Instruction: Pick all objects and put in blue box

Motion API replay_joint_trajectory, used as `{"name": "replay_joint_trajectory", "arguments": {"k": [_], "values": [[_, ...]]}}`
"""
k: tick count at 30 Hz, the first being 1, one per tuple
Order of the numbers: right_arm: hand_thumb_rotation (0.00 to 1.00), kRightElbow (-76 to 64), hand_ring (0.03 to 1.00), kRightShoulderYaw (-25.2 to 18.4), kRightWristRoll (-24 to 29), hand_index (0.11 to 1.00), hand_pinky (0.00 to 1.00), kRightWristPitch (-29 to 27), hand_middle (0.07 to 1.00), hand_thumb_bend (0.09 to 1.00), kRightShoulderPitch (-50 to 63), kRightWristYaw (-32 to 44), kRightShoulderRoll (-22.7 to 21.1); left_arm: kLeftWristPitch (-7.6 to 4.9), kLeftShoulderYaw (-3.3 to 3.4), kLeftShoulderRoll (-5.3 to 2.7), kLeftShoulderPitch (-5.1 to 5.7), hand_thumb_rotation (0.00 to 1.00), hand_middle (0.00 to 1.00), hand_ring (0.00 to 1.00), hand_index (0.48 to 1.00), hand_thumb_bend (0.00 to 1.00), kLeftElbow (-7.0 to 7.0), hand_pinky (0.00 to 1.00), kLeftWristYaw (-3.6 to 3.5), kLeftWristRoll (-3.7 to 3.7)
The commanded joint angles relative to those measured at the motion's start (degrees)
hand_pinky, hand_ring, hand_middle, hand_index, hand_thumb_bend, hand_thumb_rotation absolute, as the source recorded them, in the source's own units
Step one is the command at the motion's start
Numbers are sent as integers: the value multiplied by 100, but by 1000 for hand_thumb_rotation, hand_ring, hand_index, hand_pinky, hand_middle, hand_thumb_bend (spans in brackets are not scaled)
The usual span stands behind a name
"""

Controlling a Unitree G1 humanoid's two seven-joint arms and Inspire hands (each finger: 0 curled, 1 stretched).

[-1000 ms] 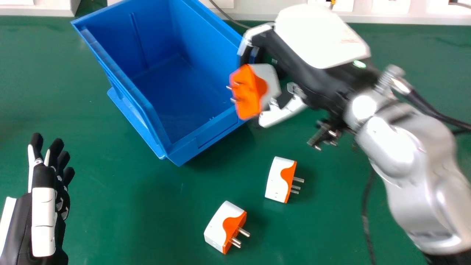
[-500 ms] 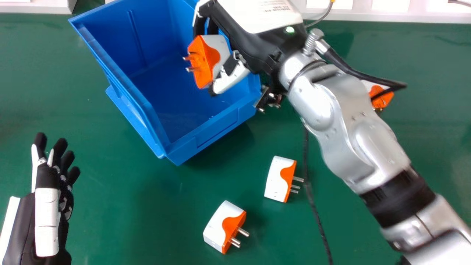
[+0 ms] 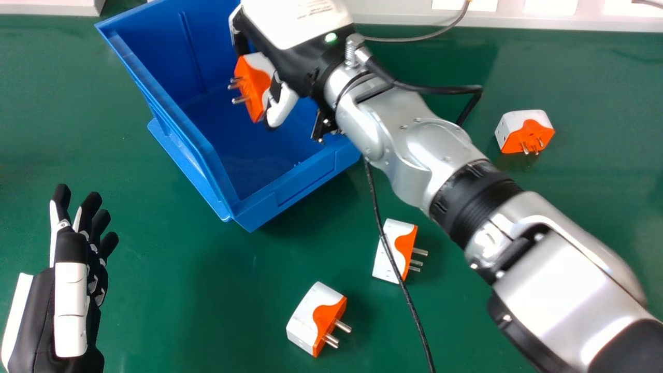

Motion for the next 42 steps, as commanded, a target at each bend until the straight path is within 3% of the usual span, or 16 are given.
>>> {"name": "replay_joint_trajectory", "arguments": {"k": [1,7,10,13,19,27,29,31,33,34,37,42], "values": [[0,262,402,100,-26,533,365,-32,463,497,-399,-312,125,-70,3,1,50,1000,995,988,1000,872,-95,974,5,9],[0,613,404,404,-82,531,388,65,449,498,-294,-727,257,-95,-42,-45,72,1000,993,986,1000,873,-104,973,22,19],[0,672,405,441,-20,531,400,1,452,499,-191,-869,243,-91,-60,-65,108,1000,989,981,1000,874,-161,968,63,72],[0,702,418,475,18,504,394,-54,480,501,-134,-869,195,-105,-60,-68,97,1000,984,973,1000,876,-124,954,82,119],[0,696,452,515,54,452,389,-88,497,501,-115,-894,169,-49,-93,-91,162,1000,976,968,1000,880,-258,941,145,218],[0,680,467,455,157,441,398,-94,519,501,-15,-985,189,3,-134,-107,204,1000,967,962,1000,893,-342,924,227,291],[0,670,532,432,183,445,407,-4,556,493,8,-924,193,29,-146,-115,229,1000,967,962,1000,898,-398,920,244,305],[71,647,626,421,195,611,470,115,672,515,33,-862,211,39,-161,-119,231,1000,966,962,1000,900,-421,919,255,311],[323,629,776,444,175,850,592,194,861,589,40,-834,219,14,-162,-116,213,1000,965,961,1000,903,-373,917,254,312],[323,625,776,450,172,850,592,205,861,589,44,-834,216,13,-167,-117,221,1000,965,961,1000,903,-380,917,256,315],[432,608,922,440,188,967,737,196,977,619,53,-842,205,17,-173,-109,233,1000,964,959,1000,908,-395,913,259,309],[450,599,966,506,126,998,784,259,999,622,37,-790,191,83,-208,-102,258,1000,964,959,1000,910,-480,912,291,343]]}}
